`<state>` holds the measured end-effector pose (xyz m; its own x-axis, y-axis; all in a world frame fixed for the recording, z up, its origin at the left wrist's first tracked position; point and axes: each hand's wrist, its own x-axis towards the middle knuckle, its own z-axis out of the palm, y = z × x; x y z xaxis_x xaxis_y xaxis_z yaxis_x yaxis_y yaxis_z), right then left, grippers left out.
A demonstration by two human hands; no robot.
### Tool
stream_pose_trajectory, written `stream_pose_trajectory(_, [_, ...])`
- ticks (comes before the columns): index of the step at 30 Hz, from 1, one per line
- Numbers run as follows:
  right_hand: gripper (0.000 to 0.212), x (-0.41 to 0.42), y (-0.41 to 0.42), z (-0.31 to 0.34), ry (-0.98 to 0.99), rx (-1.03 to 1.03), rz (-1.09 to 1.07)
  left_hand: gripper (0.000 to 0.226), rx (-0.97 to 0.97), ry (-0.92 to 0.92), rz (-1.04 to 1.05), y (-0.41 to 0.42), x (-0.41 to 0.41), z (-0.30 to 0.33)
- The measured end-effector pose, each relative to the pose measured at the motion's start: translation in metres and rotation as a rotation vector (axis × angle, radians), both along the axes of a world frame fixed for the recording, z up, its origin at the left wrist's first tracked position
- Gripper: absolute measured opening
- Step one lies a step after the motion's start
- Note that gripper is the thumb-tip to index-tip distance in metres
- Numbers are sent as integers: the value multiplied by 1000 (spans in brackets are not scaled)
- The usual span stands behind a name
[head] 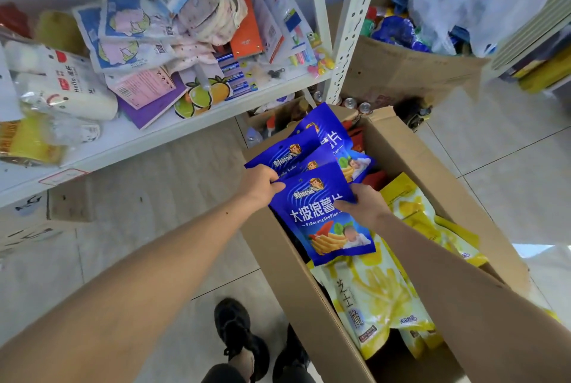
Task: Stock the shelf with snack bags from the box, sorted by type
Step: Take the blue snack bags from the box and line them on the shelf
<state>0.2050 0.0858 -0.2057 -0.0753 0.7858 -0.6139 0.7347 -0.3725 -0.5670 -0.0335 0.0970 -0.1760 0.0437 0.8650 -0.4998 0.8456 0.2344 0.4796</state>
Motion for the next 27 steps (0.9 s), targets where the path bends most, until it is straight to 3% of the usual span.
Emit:
stream_pose_trajectory(7, [45,18,7,43,187,-47,-117,22,-100,-339,-4,7,-5,59])
stream_pose_trajectory(13, [29,14,17,134,385,-62,-127,20,-153,-534,-16,14,-6,160])
stream_pose_trajectory(15, [34,9,20,169,445,-36,-139,16,-163,-582,-24,16,-8,199])
stream_pose_trajectory(18, [48,1,22,221,522,-25,-96,3,-130,-674,-10,19,-20,255])
stream_pose_trajectory(21, [59,-11,25,266,577,-37,-94,16,-56,-745,59,18,-34,308])
stream_pose_trajectory(24, [49,-32,24,314,659,38,-127,29,51,-773,161,12,-50,356])
stream_pose_trajectory(27, [43,-58,25,358,742,95,-179,23,193,-838,289,2,-68,392])
